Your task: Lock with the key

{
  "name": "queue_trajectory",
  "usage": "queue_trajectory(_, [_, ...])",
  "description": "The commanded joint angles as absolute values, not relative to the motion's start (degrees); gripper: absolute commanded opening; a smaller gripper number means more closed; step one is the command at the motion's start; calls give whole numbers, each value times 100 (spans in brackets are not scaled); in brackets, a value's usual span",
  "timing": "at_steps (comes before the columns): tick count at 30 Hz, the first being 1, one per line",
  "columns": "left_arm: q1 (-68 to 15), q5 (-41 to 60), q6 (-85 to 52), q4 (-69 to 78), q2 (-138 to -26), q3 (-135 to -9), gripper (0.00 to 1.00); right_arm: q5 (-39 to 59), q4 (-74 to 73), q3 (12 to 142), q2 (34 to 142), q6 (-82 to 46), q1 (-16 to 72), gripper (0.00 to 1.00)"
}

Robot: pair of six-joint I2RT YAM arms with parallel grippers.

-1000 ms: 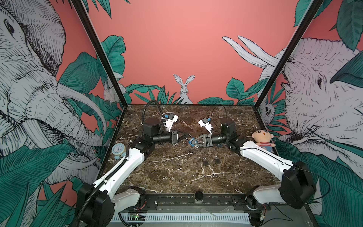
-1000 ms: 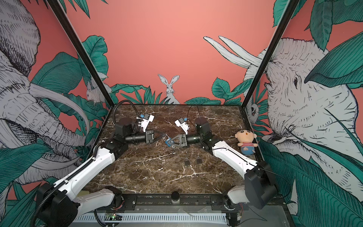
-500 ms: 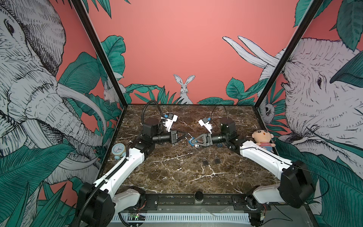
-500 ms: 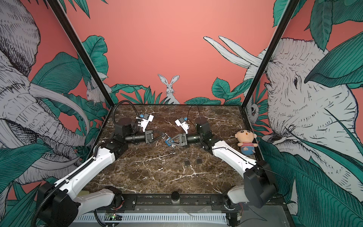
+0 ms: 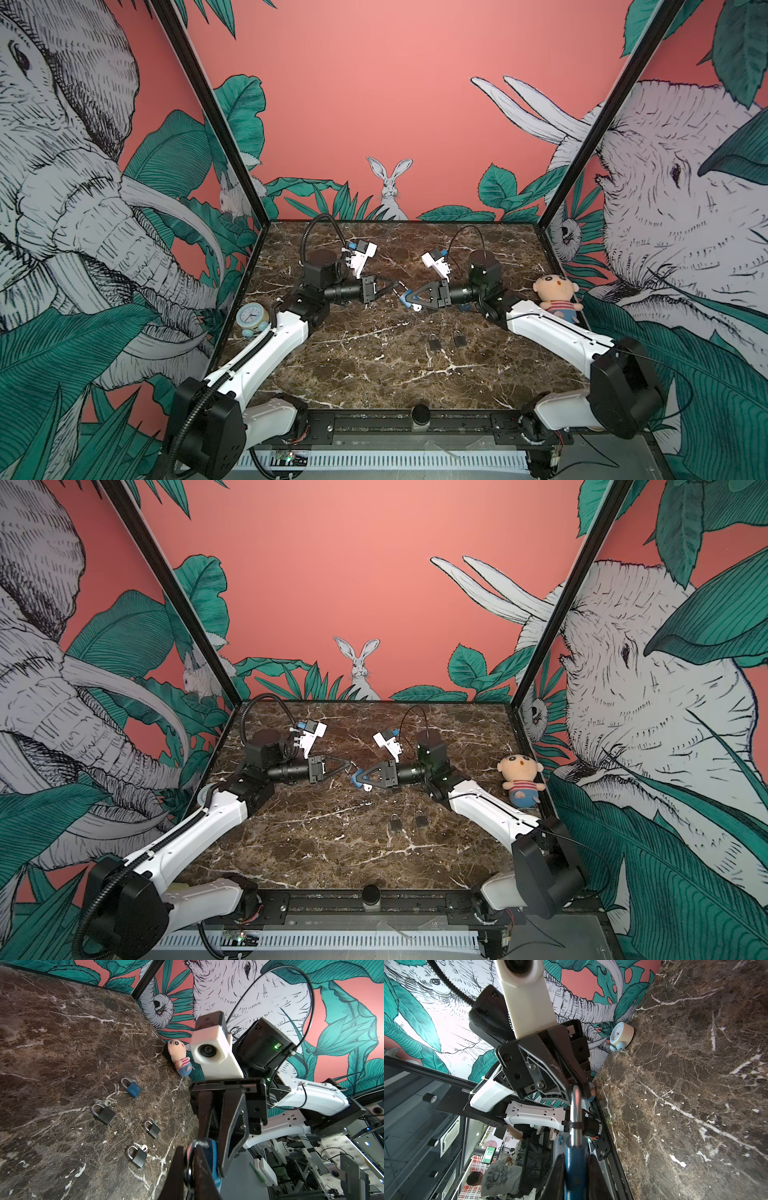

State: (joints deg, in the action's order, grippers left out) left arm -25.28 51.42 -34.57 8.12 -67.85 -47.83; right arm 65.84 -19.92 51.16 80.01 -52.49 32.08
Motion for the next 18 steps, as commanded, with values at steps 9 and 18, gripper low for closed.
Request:
queue_trajectory(9, [-2566, 5238, -3959, 1295, -6840, -4187, 0, 6747, -3035, 5317, 7958, -5283, 3243, 0])
queue_trajectory(18, [-2823, 5296, -4126, 1269, -6567, -3958, 0, 6607, -2949, 5410, 8093, -5185, 3238, 0])
